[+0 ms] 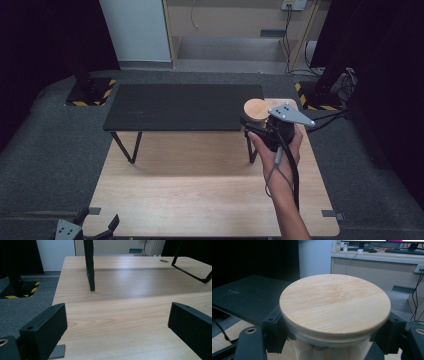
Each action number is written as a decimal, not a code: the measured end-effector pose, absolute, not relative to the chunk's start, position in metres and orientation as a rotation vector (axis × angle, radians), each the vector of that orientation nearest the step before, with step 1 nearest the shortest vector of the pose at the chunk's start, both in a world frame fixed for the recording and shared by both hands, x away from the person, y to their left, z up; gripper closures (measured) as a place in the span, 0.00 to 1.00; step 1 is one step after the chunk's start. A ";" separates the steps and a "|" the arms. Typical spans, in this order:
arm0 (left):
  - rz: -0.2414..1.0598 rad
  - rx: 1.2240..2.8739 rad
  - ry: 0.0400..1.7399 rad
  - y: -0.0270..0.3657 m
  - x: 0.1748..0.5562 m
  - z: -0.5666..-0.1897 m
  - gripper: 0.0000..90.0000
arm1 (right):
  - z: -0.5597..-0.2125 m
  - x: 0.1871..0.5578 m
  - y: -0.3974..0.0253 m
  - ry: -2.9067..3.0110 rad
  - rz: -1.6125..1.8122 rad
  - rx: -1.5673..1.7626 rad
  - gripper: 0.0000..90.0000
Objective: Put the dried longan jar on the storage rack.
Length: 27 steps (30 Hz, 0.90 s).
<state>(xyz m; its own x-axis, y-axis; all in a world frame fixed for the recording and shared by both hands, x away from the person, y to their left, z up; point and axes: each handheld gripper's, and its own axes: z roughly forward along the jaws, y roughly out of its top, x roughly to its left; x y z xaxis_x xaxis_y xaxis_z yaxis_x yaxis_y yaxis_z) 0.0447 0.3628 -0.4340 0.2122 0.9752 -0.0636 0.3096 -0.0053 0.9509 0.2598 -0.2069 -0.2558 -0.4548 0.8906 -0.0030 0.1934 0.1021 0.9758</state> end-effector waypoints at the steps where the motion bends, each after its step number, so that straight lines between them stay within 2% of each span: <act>1: 0.856 1.507 1.274 0.363 0.045 -0.434 0.01 | -0.255 0.264 -0.206 1.746 1.395 1.069 0.28; 19: 0.860 1.513 1.282 0.361 0.048 -0.434 0.01 | -0.265 0.312 -0.190 1.753 1.363 1.109 0.29; 27: 0.867 1.518 1.284 0.360 0.048 -0.433 0.01 | -0.268 0.321 -0.190 1.747 1.358 1.122 0.29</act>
